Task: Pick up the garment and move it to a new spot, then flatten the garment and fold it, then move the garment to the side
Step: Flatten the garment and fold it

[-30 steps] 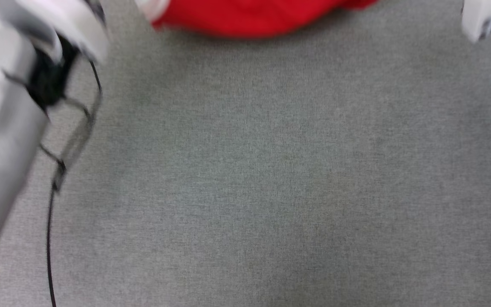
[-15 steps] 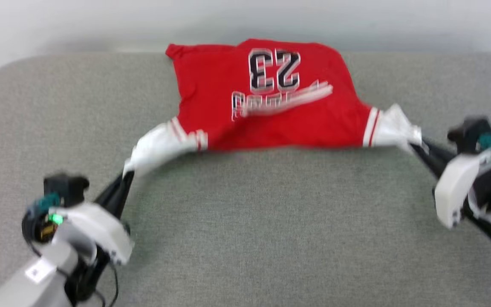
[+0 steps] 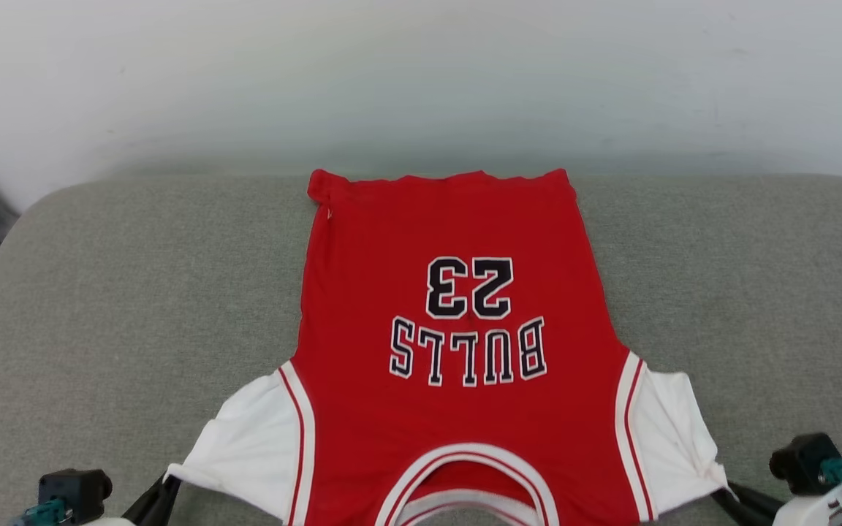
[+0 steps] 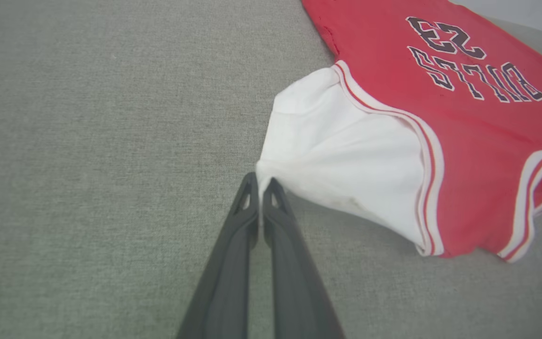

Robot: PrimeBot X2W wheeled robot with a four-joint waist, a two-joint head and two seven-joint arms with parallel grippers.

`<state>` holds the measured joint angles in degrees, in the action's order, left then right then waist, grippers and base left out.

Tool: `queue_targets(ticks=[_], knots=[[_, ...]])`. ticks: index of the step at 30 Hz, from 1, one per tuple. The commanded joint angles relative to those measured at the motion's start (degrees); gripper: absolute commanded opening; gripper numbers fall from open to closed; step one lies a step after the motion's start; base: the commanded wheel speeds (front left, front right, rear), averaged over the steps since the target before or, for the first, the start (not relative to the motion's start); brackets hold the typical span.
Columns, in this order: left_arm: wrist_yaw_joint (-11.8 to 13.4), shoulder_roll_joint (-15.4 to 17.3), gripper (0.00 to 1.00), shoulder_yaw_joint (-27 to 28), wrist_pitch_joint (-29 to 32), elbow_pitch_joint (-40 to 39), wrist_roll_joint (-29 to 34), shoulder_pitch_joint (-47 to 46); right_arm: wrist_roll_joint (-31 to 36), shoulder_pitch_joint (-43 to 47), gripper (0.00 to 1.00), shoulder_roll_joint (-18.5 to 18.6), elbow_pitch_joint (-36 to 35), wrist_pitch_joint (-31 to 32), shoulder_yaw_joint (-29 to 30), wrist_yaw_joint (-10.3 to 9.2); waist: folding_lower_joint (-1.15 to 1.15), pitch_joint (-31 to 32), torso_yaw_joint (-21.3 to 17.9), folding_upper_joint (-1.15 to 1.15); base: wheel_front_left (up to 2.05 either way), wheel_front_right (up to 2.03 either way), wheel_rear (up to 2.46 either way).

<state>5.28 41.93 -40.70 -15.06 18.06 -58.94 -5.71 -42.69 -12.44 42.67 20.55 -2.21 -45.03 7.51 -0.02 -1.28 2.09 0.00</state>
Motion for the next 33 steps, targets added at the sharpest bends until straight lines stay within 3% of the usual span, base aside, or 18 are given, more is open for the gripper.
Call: queue_targets(ticks=[1,8,13,14,15,16,22,26,30,33], knots=[[0.5,0.7,0.0,0.5,-0.2,-0.3,-0.2,0.8,0.4,1.7,0.0,0.5,-0.7,0.6,0.8,-0.04,0.02,0.5,-0.3,0.0,0.0,0.0,0.0],[3.0,2.5,0.0,2.9,-0.1,-3.4,-0.7,8.0,1.2,15.8,0.0,1.3,-9.9,7.4,9.5,-0.06,0.02,1.1,-0.8,0.0,0.0,0.0,0.0],[3.9,1.5,0.0,3.6,-0.2,-6.0,-0.1,9.6,2.2,20.8,0.0,0.7,-14.3,13.2,16.0,-0.06,0.02,0.4,-0.7,0.0,0.0,0.0,0.0],[4.0,1.3,0.0,3.6,-0.2,-6.3,0.2,9.5,2.8,21.1,0.21,0.4,-15.0,14.0,17.3,-0.06,0.02,0.2,-0.6,0.0,0.0,0.0,0.0],[3.9,1.2,0.0,3.6,-0.2,-6.8,0.5,9.3,3.6,21.1,0.84,0.1,-15.8,14.8,18.9,-0.06,0.02,-0.1,-0.5,0.0,0.0,0.0,0.0],[4.1,1.1,0.0,3.8,-0.2,-7.4,1.0,8.8,4.2,21.1,1.0,-0.2,-16.6,15.5,20.3,-0.06,0.02,-0.4,-0.3,0.0,0.0,0.0,0.0],[5.1,0.6,0.0,4.5,-0.2,-11.5,3.8,6.5,8.0,15.9,1.0,-0.3,-24.6,18.0,31.2,-0.04,0.02,-3.5,1.5,0.0,0.0,0.0,0.0],[6.0,0.5,0.0,4.6,-0.2,-15.2,6.3,4.3,9.6,7.4,1.0,0.4,-28.7,20.3,38.4,-0.04,0.02,-7.3,3.5,0.0,0.0,0.0,0.0],[6.8,-0.3,0.0,4.1,-0.2,-18.2,8.7,1.5,8.7,-4.9,1.0,1.5,-29.3,26.1,40.7,-0.04,0.02,-12.0,5.8,0.0,0.0,0.0,0.0],[6.6,-1.2,0.0,3.5,-0.1,-19.8,10.2,-0.8,7.3,-13.9,1.0,2.5,-27.1,34.5,37.9,-0.03,0.02,-15.8,7.7,0.0,0.0,0.0,0.0]])
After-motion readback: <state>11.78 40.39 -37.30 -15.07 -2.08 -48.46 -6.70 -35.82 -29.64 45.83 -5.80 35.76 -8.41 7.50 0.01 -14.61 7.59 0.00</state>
